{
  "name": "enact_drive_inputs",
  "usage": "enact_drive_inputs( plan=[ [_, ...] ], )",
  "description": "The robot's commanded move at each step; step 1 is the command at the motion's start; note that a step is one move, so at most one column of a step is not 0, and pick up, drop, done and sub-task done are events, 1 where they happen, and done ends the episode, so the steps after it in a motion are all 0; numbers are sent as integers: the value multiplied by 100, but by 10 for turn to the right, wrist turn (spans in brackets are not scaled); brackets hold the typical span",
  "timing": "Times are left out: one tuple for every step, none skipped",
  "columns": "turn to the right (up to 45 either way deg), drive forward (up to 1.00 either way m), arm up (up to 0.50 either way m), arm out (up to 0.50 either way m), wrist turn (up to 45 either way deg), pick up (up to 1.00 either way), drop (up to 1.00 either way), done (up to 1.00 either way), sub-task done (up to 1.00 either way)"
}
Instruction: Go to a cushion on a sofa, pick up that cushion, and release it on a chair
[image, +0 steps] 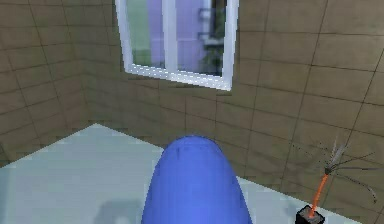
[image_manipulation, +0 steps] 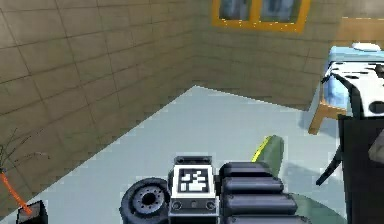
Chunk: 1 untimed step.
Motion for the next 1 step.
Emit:
enact_drive_inputs(
  plan=[
    [-60, 0, 0, 0, 0, 0, 0, 0, 0]
  ],
)
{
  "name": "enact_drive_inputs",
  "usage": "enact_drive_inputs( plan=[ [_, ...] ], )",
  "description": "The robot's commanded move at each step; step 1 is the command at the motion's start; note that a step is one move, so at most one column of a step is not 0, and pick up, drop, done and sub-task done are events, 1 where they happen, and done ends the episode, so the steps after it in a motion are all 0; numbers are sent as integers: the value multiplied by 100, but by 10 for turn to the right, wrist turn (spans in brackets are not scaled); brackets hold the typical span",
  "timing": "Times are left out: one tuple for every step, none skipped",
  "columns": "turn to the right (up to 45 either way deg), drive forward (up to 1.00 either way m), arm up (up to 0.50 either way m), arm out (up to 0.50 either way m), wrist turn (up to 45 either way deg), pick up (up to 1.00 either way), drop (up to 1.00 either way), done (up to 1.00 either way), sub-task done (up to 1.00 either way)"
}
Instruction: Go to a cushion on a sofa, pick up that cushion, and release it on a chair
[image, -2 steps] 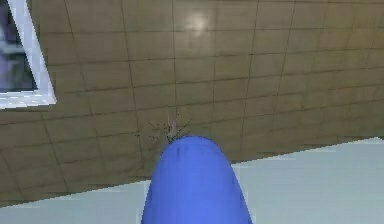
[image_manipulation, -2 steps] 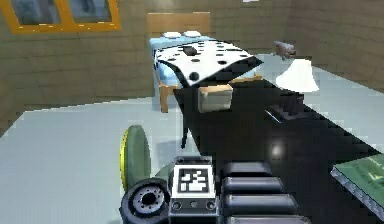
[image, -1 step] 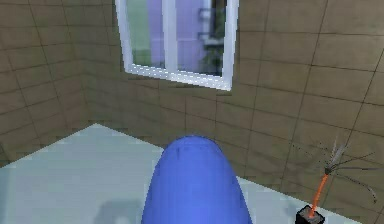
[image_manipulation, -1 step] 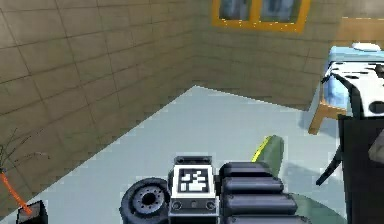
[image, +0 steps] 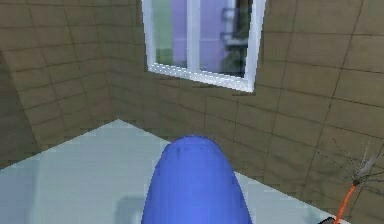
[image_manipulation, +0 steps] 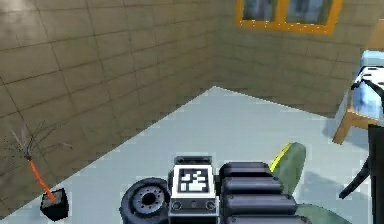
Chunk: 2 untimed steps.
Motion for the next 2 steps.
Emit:
enact_drive_inputs(
  plan=[
    [450, 0, 0, 0, 0, 0, 0, 0, 0],
    [360, 0, 0, 0, 0, 0, 0, 0, 0]
  ],
)
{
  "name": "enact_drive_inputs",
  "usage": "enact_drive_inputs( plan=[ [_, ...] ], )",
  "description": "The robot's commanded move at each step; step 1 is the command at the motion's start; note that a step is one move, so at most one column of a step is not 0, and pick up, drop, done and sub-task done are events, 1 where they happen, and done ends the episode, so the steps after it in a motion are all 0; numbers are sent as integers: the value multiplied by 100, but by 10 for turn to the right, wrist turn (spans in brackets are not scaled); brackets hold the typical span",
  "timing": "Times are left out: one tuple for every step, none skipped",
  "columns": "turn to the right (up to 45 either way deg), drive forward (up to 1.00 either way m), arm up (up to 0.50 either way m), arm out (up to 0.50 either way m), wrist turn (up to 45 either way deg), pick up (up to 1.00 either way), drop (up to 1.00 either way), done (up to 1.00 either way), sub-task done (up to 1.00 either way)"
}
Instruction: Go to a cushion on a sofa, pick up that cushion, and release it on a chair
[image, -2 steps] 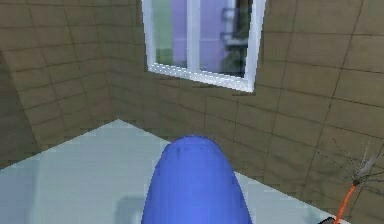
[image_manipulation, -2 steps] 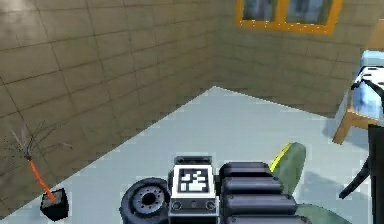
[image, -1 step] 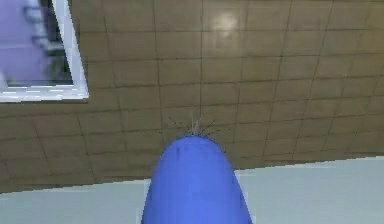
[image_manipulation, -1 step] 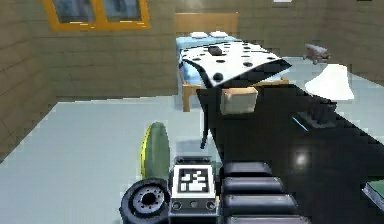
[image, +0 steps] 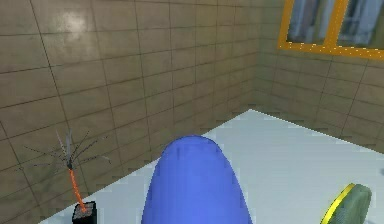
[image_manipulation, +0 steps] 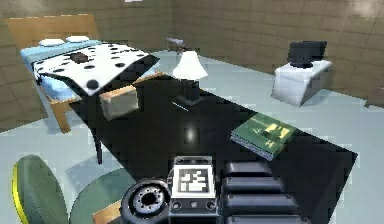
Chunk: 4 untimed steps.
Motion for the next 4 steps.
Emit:
enact_drive_inputs(
  plan=[
    [0, 0, 0, 48, 0, 0, 0, 0, 0],
    [0, 0, 0, 0, 390, 0, 0, 0, 0],
    [0, 0, -38, 0, 0, 0, 0, 0, 0],
    [0, 0, -50, 0, 0, 0, 0, 0, 0]
  ],
)
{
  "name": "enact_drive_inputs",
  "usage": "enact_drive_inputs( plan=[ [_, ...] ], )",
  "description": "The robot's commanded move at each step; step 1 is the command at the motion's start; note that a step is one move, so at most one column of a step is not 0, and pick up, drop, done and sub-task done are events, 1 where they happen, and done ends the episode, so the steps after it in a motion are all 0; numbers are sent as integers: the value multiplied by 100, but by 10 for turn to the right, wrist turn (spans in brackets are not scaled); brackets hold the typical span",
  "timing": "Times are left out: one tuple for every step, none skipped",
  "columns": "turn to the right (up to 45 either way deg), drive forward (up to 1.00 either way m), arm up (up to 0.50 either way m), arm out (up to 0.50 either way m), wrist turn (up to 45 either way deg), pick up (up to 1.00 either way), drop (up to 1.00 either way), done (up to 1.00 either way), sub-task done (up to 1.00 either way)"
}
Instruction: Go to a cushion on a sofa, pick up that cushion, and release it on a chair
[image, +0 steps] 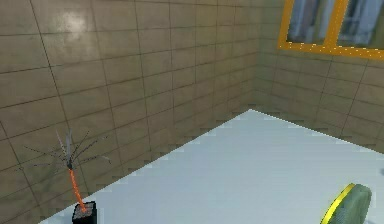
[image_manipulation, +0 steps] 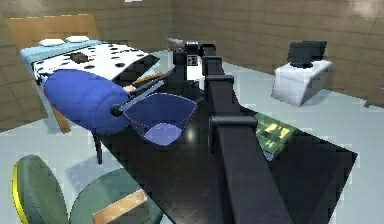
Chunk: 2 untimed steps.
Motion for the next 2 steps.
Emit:
enact_drive_inputs(
  plan=[
    [0, 0, 0, 0, 0, 0, 100, 0, 0],
    [0, 0, 0, -10, 0, 0, 0, 0, 0]
  ],
)
